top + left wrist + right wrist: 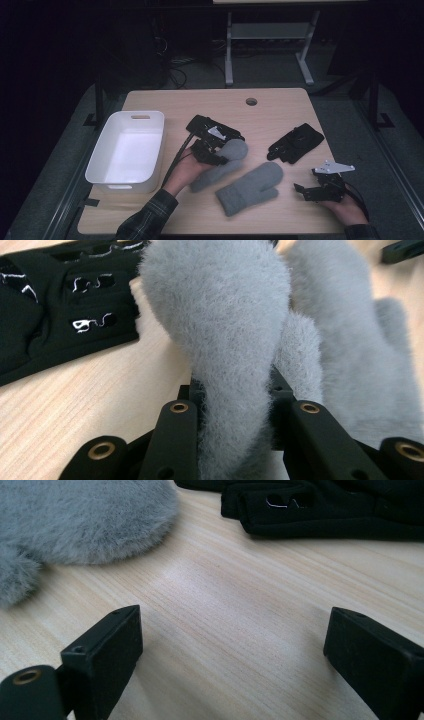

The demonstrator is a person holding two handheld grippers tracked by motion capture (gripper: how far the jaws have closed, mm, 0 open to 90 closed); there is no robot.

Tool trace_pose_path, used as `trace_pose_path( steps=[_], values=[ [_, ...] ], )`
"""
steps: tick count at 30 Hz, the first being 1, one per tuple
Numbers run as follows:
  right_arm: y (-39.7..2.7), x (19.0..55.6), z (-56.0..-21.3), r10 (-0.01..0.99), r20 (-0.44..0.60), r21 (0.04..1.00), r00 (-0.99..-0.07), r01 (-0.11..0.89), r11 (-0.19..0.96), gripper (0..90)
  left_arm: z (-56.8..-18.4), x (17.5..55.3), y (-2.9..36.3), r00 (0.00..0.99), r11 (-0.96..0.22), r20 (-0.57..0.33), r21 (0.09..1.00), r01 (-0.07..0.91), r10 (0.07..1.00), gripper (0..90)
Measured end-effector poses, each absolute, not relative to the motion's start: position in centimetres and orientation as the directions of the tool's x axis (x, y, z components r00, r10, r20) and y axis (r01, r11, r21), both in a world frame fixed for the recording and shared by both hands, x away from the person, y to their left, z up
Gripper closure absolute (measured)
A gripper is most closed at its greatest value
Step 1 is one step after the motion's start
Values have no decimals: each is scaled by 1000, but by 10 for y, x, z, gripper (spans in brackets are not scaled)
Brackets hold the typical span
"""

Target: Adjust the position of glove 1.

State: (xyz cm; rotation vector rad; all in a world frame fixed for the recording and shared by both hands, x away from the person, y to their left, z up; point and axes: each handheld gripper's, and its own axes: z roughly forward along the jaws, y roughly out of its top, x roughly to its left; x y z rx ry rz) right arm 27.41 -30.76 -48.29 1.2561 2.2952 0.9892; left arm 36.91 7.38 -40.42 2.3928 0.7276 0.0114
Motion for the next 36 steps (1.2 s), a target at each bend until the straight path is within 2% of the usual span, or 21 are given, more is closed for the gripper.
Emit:
trace_pose_path(
  steps=[14,29,36],
  values=[
    [-308,274,-483,835,30,715,-550,595,366,86,-376,348,47,875,-659,-173,597,458,452,738],
    [-308,274,-483,835,31,715,-550,596,366,86,-374,326,-7,884,-681,-198,574,455,424,738],
    [-307,274,-483,834,31,715,-551,595,366,85,-390,323,-26,886,-698,-212,552,456,412,736]
  ],
)
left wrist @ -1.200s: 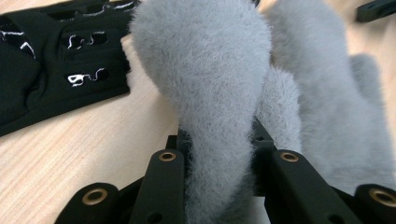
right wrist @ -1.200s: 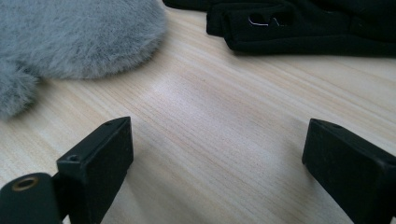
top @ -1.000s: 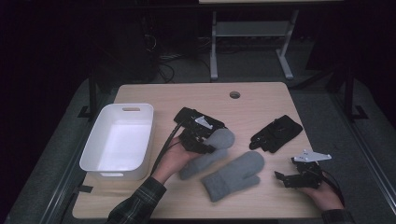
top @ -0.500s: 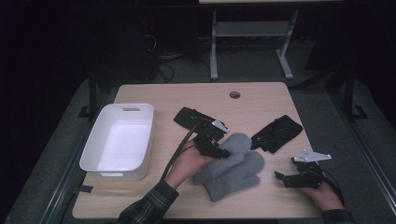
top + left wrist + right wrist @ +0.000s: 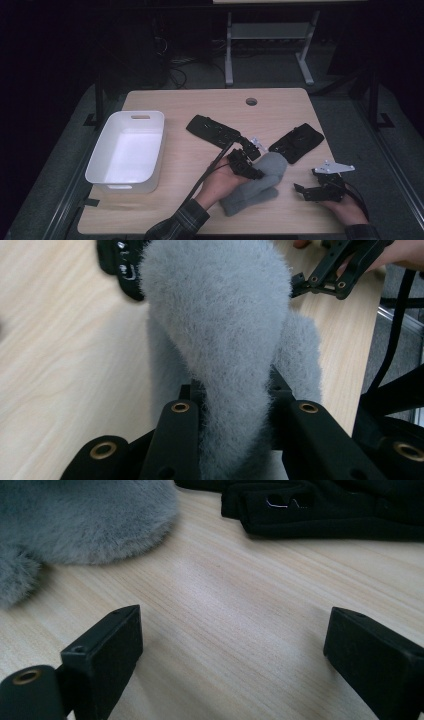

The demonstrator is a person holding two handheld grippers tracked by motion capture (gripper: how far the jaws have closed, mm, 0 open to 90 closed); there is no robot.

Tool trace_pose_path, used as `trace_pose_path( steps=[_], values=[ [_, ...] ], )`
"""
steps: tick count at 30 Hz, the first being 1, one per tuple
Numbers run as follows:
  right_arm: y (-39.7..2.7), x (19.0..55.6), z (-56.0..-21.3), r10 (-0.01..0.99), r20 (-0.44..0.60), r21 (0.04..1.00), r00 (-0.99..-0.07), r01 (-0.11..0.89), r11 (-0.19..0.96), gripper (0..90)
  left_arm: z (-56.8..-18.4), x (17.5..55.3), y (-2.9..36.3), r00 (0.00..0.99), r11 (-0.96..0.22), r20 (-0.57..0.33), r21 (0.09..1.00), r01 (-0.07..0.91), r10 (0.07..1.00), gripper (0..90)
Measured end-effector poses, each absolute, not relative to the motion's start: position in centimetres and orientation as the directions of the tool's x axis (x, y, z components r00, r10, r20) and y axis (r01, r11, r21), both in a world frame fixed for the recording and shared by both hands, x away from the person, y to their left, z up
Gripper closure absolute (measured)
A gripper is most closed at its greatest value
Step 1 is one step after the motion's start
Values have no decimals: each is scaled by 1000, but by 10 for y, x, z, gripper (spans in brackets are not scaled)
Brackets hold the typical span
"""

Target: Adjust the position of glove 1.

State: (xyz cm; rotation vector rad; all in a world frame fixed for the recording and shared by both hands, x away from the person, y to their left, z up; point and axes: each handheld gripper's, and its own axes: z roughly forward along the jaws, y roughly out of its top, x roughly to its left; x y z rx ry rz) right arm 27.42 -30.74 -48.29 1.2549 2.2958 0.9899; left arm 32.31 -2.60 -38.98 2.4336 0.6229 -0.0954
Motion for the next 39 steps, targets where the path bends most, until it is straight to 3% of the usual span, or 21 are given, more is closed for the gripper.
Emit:
trace_pose_path(
  steps=[8,16,25,34,39],
  values=[
    [-307,274,-483,833,32,715,-552,595,367,86,-414,328,-36,882,-717,-211,518,466,421,698],
    [-307,274,-483,833,32,715,-553,595,367,86,-410,330,-32,896,-709,-193,554,435,399,434],
    [-307,274,-483,833,33,715,-552,596,366,86,-384,337,16,896,-675,-161,606,421,414,400],
    [-307,274,-483,834,34,714,-551,597,366,86,-389,326,69,884,-649,-176,619,442,434,400],
    [-307,274,-483,834,33,714,-550,597,365,86,-398,316,76,905,-658,-188,631,410,383,321]
  ],
)
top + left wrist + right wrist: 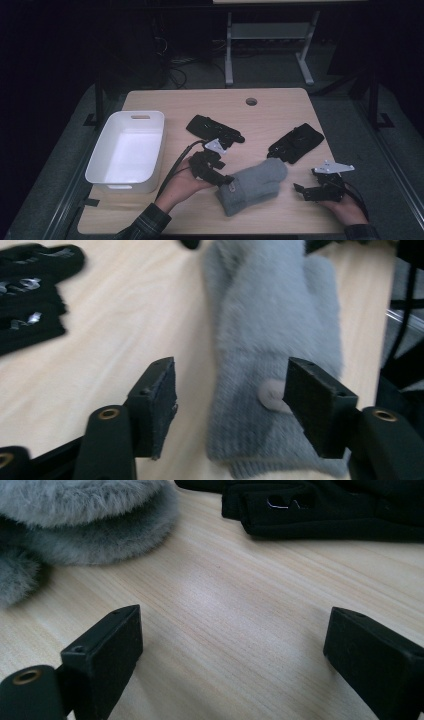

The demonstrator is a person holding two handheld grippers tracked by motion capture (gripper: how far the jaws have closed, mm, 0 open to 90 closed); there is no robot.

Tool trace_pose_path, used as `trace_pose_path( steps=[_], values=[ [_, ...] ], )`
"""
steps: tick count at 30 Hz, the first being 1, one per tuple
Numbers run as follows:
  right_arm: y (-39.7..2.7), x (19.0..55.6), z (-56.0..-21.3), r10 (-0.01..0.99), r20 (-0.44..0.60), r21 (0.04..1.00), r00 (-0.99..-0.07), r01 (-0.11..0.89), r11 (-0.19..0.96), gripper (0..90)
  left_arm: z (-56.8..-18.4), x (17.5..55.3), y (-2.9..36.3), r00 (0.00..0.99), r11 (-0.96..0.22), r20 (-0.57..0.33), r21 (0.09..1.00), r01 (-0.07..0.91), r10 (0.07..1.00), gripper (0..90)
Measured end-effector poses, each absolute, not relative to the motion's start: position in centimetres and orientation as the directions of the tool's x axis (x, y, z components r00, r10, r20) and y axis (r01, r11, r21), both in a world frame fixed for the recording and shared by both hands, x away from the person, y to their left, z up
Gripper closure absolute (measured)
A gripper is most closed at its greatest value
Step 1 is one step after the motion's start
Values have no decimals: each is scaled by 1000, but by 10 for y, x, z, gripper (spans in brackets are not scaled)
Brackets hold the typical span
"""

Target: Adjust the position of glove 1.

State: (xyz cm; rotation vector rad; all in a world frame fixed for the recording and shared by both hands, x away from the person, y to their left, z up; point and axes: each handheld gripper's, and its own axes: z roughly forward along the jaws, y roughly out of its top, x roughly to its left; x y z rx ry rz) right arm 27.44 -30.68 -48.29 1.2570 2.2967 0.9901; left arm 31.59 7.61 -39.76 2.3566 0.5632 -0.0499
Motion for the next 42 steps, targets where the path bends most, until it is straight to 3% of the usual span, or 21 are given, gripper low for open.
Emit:
trace_pose_path(
  steps=[7,11,20,26,30,38,42],
  values=[
    [-307,274,-483,835,33,714,-549,597,365,86,-409,303,72,926,-682,-168,635,364,338,171],
    [-307,274,-483,835,33,714,-549,597,365,86,-413,297,71,933,-689,-167,635,348,317,136],
    [-307,274,-483,835,33,714,-549,598,364,86,-421,285,70,942,-703,-124,637,317,313,123],
    [-307,274,-483,835,33,714,-549,598,364,86,-425,289,73,930,-684,-172,635,358,326,133],
    [-307,274,-483,835,33,714,-549,597,364,86,-424,290,76,927,-679,-174,638,364,333,226],
    [-307,274,-483,835,33,714,-549,597,364,86,-415,291,83,914,-649,-199,651,393,354,643],
    [-307,274,-483,835,33,714,-549,597,365,86,-408,289,82,907,-646,-207,645,408,367,671]
  ],
)
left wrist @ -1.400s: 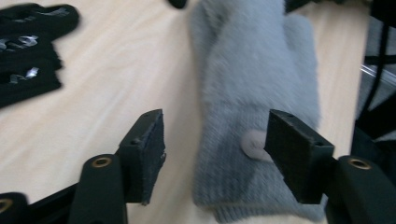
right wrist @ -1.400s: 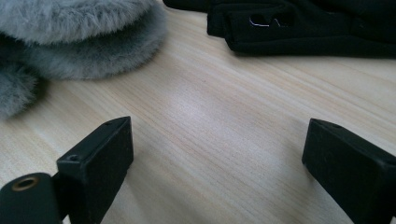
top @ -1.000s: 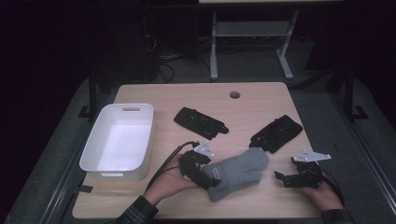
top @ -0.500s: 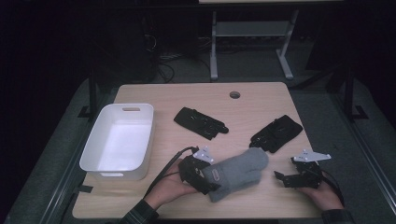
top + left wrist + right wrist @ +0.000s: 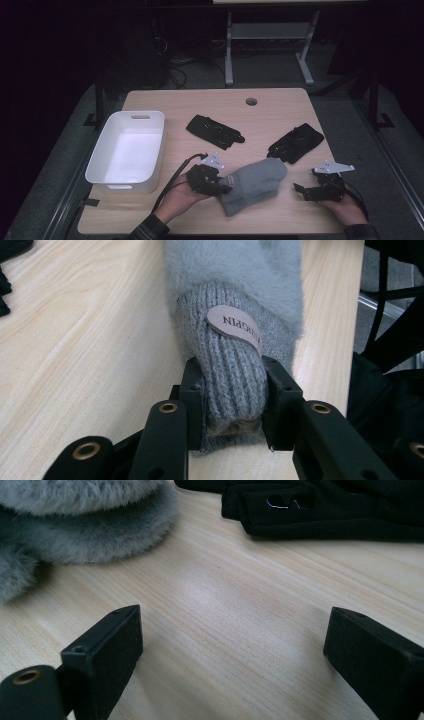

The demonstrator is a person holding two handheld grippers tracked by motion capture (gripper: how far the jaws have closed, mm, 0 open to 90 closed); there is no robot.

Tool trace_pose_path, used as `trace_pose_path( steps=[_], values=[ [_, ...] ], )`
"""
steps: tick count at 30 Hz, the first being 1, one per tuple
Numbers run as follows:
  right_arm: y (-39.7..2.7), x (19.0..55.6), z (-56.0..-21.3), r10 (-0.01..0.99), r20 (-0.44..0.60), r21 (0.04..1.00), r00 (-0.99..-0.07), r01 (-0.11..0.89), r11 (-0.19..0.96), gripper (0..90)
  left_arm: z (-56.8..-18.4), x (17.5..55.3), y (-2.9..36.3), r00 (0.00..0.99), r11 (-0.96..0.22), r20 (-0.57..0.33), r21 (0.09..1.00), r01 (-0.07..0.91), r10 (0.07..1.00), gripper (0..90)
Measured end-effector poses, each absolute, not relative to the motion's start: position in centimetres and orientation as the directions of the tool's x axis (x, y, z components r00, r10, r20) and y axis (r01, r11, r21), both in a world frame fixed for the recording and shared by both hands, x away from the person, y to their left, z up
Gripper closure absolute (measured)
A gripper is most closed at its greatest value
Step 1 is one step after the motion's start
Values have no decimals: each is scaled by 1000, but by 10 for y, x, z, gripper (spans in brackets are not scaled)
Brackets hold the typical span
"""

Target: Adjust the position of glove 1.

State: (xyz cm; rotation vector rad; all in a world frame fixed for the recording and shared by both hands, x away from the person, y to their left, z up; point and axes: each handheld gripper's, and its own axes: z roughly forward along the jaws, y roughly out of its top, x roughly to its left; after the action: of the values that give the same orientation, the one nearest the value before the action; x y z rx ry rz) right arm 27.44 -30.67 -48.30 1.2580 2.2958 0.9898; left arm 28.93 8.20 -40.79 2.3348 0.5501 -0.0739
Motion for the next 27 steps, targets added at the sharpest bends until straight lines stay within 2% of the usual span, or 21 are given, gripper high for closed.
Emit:
trace_pose_path(
  steps=[8,13,15,20,23,27],
  values=[
    [-307,274,-483,835,34,714,-549,598,364,86,-393,277,76,881,-615,-231,642,457,413,668],
    [-307,274,-483,835,33,714,-549,598,364,86,-401,274,72,879,-634,-223,621,461,421,645],
    [-307,274,-483,835,33,714,-549,597,364,86,-407,273,71,879,-640,-226,613,463,420,596],
    [-307,274,-483,835,33,714,-549,597,365,86,-405,274,73,899,-652,-195,630,422,393,359],
    [-307,274,-483,835,33,714,-550,597,365,86,-399,276,74,903,-635,-174,659,403,393,278],
    [-307,274,-483,835,33,714,-549,597,365,86,-388,285,74,911,-633,-155,675,380,381,225]
  ],
)
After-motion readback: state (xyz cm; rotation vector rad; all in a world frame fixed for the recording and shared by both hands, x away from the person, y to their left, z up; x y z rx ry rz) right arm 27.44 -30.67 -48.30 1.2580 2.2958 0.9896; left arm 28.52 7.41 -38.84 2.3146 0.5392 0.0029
